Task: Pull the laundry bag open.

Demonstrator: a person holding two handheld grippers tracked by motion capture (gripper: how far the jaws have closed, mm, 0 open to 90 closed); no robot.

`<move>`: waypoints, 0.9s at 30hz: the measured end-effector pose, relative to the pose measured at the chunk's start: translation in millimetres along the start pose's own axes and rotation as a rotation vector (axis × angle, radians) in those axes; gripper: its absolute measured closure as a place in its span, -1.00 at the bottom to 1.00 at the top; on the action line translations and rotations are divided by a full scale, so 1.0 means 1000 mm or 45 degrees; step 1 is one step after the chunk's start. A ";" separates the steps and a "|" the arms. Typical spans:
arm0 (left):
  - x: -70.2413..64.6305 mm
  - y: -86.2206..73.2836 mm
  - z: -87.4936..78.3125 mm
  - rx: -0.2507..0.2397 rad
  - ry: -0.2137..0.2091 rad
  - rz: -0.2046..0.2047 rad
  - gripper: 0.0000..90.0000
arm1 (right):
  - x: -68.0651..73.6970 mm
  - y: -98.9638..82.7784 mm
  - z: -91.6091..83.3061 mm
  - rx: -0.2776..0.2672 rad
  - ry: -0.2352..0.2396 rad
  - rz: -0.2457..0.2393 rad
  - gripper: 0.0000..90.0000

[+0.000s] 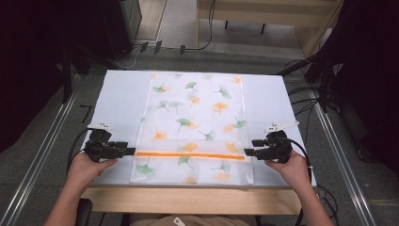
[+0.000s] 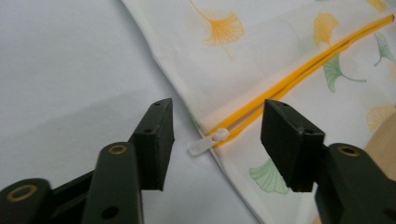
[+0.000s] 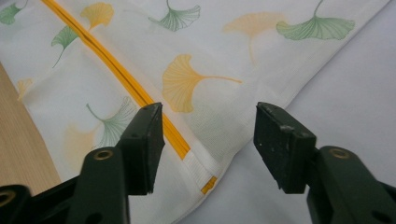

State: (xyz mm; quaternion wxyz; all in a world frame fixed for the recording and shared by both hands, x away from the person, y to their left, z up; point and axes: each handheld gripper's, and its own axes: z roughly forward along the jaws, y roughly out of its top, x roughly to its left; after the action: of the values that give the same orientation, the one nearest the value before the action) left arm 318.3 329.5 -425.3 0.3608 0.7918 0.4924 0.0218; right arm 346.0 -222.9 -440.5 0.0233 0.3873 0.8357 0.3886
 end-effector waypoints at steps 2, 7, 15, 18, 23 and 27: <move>0.002 0.001 -0.001 -0.009 0.011 -0.004 -0.10 | -0.002 -0.001 0.000 -0.013 0.001 0.008 -0.10; 0.007 0.001 -0.003 -0.032 0.025 -0.018 -0.16 | -0.007 -0.002 -0.003 -0.039 -0.031 0.020 -0.21; 0.018 0.000 -0.017 -0.114 0.057 -0.018 -0.20 | -0.022 -0.009 -0.011 -0.104 -0.145 0.044 -0.29; 0.025 -0.002 -0.019 -0.116 0.081 -0.039 -0.22 | -0.029 -0.013 -0.015 -0.116 -0.180 0.058 -0.33; 0.035 -0.005 -0.023 -0.184 0.124 -0.046 -0.34 | -0.041 -0.020 -0.019 -0.133 -0.262 0.079 -0.44; 0.041 -0.006 -0.024 -0.165 0.215 -0.117 -0.38 | -0.051 -0.026 -0.021 -0.118 -0.333 0.061 -0.51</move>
State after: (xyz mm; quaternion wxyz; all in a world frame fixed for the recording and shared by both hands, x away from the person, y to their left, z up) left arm 325.0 376.7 -424.3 0.3690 0.7387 0.5545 0.1037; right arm 358.0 -280.7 -456.8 0.1405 0.4530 0.7972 0.3734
